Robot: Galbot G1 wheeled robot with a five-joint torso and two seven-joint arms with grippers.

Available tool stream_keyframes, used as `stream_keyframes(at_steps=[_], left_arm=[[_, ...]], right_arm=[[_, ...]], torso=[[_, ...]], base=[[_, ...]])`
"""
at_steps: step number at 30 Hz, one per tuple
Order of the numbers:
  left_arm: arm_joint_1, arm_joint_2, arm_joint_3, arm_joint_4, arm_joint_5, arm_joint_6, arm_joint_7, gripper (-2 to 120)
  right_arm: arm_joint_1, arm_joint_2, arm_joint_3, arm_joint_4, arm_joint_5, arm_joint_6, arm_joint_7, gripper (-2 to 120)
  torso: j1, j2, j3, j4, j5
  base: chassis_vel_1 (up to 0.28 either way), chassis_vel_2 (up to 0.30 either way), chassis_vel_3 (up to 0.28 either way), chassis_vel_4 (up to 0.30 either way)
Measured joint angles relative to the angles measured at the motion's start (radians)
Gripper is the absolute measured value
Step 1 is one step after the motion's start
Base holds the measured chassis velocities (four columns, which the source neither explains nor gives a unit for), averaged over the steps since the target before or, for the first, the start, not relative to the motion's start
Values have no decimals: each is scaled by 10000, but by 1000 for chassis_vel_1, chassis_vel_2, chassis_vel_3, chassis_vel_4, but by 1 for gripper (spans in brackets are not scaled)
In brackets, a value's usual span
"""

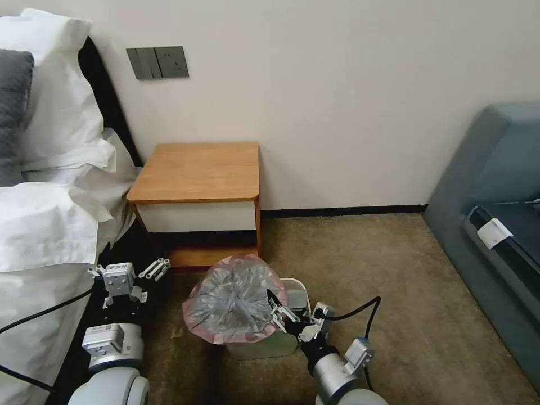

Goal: Pick up the garbage bag from the table and place it over the trash can.

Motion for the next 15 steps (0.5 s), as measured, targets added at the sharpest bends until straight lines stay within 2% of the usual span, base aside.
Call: stream_keyframes(at_steps=[8,15], left_arm=[[40,-7,-116,7,-145,-66,10,100],[127,-18,-253,7,-229,-187,37,100]], right_arm=[[396,-352,-580,717,-585,-275,601,100],[803,-487,-1038,740,-690,-544,785,100]], torso=[[0,0,0,1,0],[0,0,0,1,0]], base=[[0,0,0,0],[0,0,0,0]])
